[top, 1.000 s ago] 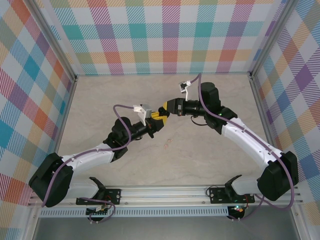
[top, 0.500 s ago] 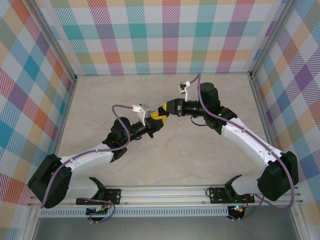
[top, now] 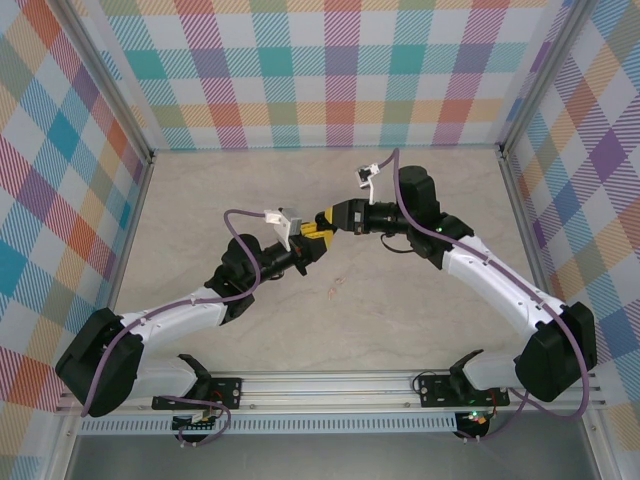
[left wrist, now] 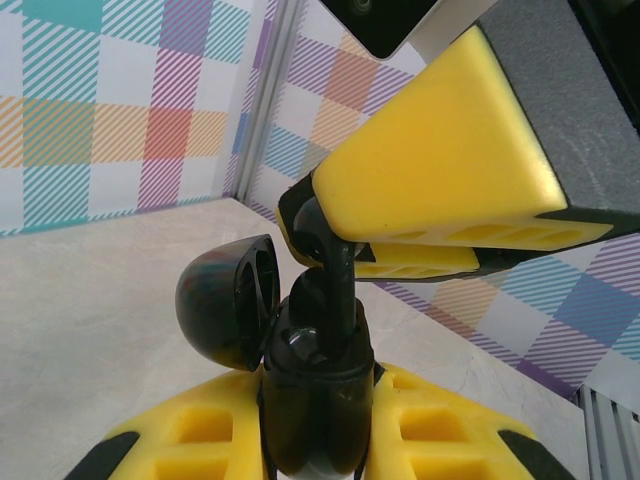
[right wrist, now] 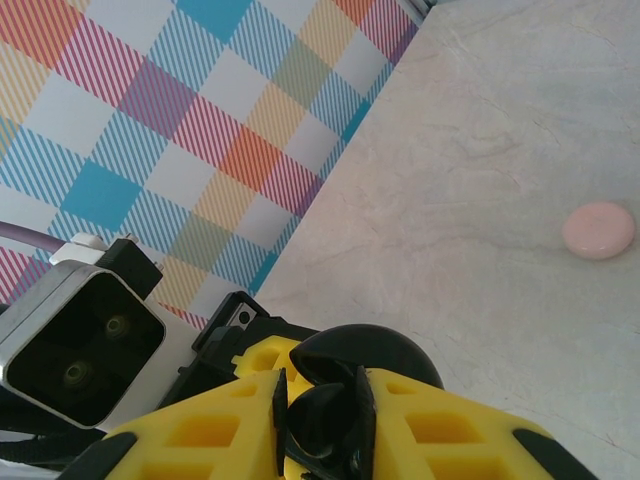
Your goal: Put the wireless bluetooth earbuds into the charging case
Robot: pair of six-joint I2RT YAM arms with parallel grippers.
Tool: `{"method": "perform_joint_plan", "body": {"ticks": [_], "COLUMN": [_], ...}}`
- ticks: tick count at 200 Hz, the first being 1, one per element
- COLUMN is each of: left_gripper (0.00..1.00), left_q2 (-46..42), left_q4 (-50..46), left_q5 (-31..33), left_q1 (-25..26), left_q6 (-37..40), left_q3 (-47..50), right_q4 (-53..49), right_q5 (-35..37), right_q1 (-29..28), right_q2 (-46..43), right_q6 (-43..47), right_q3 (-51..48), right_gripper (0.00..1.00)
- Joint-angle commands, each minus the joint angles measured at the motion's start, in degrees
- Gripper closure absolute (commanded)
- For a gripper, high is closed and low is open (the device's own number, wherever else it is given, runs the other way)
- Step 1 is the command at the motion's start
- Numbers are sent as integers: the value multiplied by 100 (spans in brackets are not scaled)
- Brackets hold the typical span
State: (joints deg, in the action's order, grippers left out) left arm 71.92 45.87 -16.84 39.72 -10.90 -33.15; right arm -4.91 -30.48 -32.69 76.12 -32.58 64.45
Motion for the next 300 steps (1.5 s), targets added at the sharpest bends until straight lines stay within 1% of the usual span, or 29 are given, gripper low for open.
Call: {"method": "perform_joint_plan", "body": {"ticks": [1, 106, 171, 206, 231, 277, 300], "left_gripper": [87, 87, 87, 87, 87, 87, 87], "left_q2": [-148, -150, -143, -141, -173, -260, -306], "left_q4": [72, -58, -137, -217, -407, -668, -727], "left_q5": [47, -21, -115, -179, -66, 156, 208], "left_q1": [88, 95, 94, 96, 95, 92, 89], "left_q6": [-1, 17, 26, 59, 133, 238, 250], "left_q3": [-157, -226, -245, -253, -276, -280, -289], "right_q4": [-76, -541, -990, -1294, -1381, -1519, -1608], "right_q5": [5, 242, 572, 807, 973, 944, 1035], "right_q1": [-45, -158, -238, -272, -282, -313, -328], "right_q2": [-78, -20, 69, 108, 0, -93, -112], "right_q6": [146, 402, 640, 831, 919, 990, 1039], "right_q3": [66, 234, 485, 695, 737, 771, 771], "right_gripper": [72, 65, 51, 46, 43, 42, 47]}}
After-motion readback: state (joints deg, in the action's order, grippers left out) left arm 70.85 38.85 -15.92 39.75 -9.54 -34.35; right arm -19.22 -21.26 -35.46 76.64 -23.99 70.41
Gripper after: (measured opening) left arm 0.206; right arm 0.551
